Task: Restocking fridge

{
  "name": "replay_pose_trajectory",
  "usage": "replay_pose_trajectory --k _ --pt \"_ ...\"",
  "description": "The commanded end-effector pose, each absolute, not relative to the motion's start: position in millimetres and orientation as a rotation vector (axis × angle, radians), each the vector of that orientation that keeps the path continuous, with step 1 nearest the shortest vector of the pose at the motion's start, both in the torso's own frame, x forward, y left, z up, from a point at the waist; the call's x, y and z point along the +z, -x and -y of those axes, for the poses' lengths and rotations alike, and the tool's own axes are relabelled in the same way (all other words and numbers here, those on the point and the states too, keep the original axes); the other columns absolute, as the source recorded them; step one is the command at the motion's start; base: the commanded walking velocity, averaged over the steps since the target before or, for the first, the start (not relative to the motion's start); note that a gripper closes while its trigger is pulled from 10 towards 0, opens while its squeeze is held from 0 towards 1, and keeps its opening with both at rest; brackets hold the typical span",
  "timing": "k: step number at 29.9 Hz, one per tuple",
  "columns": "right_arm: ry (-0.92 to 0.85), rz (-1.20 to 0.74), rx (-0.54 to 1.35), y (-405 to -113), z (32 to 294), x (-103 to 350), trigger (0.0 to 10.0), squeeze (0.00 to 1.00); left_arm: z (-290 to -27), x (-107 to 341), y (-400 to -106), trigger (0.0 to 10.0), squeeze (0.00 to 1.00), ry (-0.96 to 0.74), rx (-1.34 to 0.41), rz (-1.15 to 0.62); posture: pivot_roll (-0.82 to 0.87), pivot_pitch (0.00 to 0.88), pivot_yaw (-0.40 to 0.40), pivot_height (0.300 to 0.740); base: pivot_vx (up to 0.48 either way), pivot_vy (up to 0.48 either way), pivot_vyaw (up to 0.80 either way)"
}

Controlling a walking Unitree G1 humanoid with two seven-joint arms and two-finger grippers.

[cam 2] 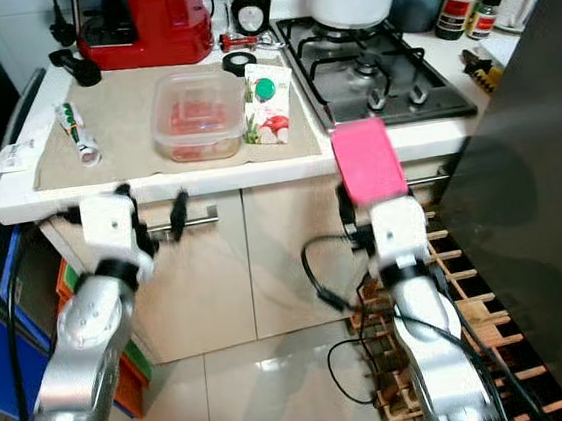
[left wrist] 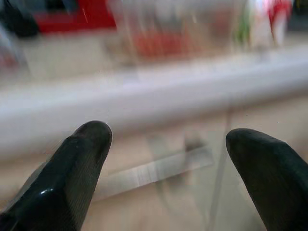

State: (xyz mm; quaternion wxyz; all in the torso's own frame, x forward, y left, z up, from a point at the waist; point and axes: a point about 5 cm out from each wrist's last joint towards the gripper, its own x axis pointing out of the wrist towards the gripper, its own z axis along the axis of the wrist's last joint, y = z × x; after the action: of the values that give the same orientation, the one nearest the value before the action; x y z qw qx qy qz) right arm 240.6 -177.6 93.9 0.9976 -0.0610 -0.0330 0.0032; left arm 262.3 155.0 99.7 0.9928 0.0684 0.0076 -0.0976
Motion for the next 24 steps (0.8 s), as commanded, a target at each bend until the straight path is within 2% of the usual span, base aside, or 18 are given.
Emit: replay_pose_trajectory --k 1,9,24 --pt "0.101 0.065 -0.033 -244.2 184.2 98.6 0.0 0.00 -152.5 105.0 -262.1 10.0 0.00 -0.129 -0.224 0.006 -0.01 0.000 -0.037 0.740 0.000 0.000 0.00" --pt "0.081 0.063 -0.009 -263.8 171.8 102.8 0.0 0.00 -144.7 114.8 -281.6 10.0 0.00 -0.089 -0.191 0.025 0.00 0.000 -0.036 0.740 0.000 0.000 0.00" --pt "0.063 0.048 0.009 -275.4 166.6 104.0 0.0 0.00 -138.8 113.1 -286.0 10.0 0.00 -0.083 -0.169 0.011 0.00 0.000 -0.030 0.740 -0.016 0.000 0.00"
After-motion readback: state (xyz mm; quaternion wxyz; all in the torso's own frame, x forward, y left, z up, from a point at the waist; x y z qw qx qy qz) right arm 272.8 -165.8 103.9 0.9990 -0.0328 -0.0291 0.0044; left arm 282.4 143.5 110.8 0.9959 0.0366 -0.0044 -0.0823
